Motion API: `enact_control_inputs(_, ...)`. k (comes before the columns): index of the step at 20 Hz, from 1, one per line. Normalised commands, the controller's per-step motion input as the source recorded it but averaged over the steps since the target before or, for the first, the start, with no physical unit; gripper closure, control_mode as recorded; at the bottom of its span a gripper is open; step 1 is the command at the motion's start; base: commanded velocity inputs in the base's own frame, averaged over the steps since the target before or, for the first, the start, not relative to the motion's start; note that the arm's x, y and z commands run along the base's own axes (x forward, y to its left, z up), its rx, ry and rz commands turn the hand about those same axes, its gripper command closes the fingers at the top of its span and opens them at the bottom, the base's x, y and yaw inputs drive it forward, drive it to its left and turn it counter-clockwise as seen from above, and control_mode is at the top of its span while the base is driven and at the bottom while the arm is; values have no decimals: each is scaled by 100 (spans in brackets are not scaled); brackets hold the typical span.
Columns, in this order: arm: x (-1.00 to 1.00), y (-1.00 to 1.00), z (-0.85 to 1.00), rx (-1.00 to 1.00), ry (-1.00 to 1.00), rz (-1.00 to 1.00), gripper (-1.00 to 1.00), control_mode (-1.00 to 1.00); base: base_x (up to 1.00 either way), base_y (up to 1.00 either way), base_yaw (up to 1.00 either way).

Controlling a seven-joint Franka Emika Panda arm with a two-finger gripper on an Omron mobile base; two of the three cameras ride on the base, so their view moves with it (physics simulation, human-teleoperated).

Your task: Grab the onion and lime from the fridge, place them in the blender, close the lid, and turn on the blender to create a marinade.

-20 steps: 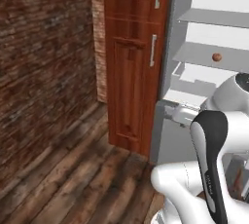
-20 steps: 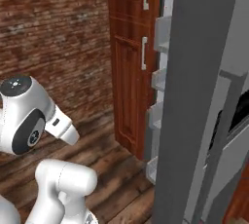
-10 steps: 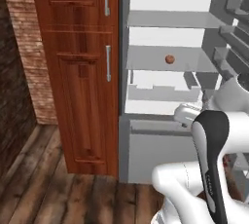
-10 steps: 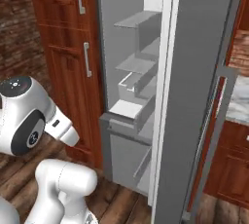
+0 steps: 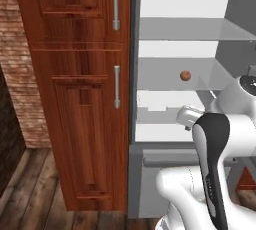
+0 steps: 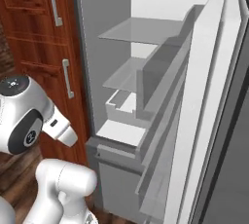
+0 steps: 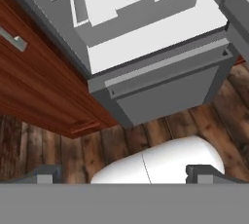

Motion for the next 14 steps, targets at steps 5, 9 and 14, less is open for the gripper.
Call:
enact_control_inputs(5, 0, 0, 0, 0, 0, 0, -100, 100, 39, -1, -9)
enact_control_inputs(9, 0, 0, 0, 0, 0, 0, -100, 100, 28, -5, -16)
enact_control_inputs(14, 0, 0, 0, 0, 0, 0, -100, 100, 16, -23, -26)
